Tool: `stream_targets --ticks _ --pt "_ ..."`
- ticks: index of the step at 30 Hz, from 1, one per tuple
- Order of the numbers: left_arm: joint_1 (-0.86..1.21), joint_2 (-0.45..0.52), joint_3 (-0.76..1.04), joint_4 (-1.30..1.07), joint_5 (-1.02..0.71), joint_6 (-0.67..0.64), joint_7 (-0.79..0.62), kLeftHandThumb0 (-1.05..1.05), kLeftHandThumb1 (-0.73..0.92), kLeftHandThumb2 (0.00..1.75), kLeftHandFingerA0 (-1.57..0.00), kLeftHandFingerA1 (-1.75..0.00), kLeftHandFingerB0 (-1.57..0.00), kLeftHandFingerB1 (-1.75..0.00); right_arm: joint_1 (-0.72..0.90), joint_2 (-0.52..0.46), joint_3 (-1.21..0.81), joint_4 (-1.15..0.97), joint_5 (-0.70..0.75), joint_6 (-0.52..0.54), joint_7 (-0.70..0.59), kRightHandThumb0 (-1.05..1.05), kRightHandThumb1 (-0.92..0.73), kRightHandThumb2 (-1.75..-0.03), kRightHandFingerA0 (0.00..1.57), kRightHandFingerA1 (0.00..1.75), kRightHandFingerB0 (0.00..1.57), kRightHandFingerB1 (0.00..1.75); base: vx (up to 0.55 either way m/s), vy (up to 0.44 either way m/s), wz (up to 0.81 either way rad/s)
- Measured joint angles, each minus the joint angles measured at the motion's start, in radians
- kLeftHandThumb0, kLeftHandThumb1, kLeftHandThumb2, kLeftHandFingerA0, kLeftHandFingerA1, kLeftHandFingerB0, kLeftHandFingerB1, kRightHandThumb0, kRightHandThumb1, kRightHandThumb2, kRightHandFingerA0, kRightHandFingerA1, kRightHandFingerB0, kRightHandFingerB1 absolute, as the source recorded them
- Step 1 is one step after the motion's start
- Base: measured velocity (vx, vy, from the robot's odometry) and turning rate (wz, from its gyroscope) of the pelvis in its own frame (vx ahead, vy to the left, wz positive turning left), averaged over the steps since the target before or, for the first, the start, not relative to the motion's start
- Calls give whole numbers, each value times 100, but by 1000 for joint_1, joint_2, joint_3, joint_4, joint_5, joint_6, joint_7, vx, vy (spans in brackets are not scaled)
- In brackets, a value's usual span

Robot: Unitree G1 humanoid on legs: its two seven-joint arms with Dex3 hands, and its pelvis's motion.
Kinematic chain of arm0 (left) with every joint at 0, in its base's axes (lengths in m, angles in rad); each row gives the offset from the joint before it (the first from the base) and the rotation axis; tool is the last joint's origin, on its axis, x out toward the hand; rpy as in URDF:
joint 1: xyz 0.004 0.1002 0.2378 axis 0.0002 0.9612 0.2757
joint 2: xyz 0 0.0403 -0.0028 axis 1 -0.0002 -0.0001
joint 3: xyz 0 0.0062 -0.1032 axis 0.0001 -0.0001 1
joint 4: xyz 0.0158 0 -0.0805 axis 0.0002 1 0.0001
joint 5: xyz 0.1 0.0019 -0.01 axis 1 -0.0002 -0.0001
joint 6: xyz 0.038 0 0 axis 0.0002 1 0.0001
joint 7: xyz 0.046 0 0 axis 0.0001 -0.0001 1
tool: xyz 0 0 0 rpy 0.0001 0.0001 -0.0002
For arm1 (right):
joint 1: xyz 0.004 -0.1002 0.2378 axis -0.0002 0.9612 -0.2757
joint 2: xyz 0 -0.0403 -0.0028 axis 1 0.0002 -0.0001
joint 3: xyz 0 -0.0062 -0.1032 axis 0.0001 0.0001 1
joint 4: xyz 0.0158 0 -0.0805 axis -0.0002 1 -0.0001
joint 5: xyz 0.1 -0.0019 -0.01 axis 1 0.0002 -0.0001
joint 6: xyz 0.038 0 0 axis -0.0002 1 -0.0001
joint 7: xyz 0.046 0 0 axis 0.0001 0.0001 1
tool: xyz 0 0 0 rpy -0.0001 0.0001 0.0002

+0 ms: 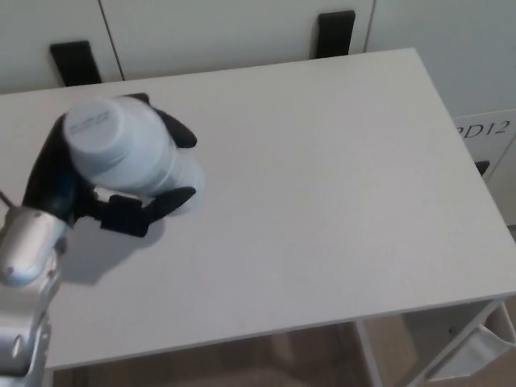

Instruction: The robot picks up a bottle from a person using its left hand and walk towards the table in frontand put the bottle on the table.

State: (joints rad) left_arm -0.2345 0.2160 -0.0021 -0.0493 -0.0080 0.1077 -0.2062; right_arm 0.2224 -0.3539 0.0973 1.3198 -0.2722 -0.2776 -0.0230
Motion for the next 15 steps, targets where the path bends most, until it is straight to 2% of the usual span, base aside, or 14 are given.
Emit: stream_targets --ticks 4,5,6,7,8,12,13,15 --pt "-52 -2 -61 114 44 19 7 -62 31 127 -157 -123 -130 -111 -11 0 4 -1 -1 0 -1 -52 -80 -64 65 46 55 40 0 0 0" --pt "-54 -3 -68 124 49 21 7 -41 20 135 -157 -112 -135 -97 -12 0 5 -1 -1 0 -1 -53 -81 -65 63 43 52 39 0 0 0" --pt "-57 -6 -75 139 56 23 8 -41 20 135 -157 -112 -135 -97 -13 0 7 -1 -1 0 -1 -53 -81 -65 63 43 52 39 0 0 0" --pt "-68 -13 -84 165 62 24 10 -43 27 121 -157 -112 -131 -105 -13 -1 11 -1 -2 1 -1 -53 -80 -64 63 44 52 39 0 0 0" --pt "-73 -23 -95 190 67 27 12 -36 21 130 -157 -110 -134 -95 -14 -2 14 0 -3 1 -1 -53 -80 -64 63 43 52 39 0 0 0" --pt "-76 -58 -125 250 80 33 14 -36 21 130 -157 -110 -134 -95 -13 -3 16 0 -4 2 -1 -53 -80 -64 63 43 52 39 0 0 0" --pt "-76 -61 -128 255 82 33 14 -30 26 124 -157 -98 -132 -91 -13 -3 17 0 -4 3 -1 -52 -80 -65 64 43 52 39 0 0 0" --pt "-78 -74 -138 279 85 32 18 -28 23 126 -157 -105 -133 -87 -14 -3 21 0 -5 4 -1 -51 -80 -64 65 44 53 40 0 0 0"
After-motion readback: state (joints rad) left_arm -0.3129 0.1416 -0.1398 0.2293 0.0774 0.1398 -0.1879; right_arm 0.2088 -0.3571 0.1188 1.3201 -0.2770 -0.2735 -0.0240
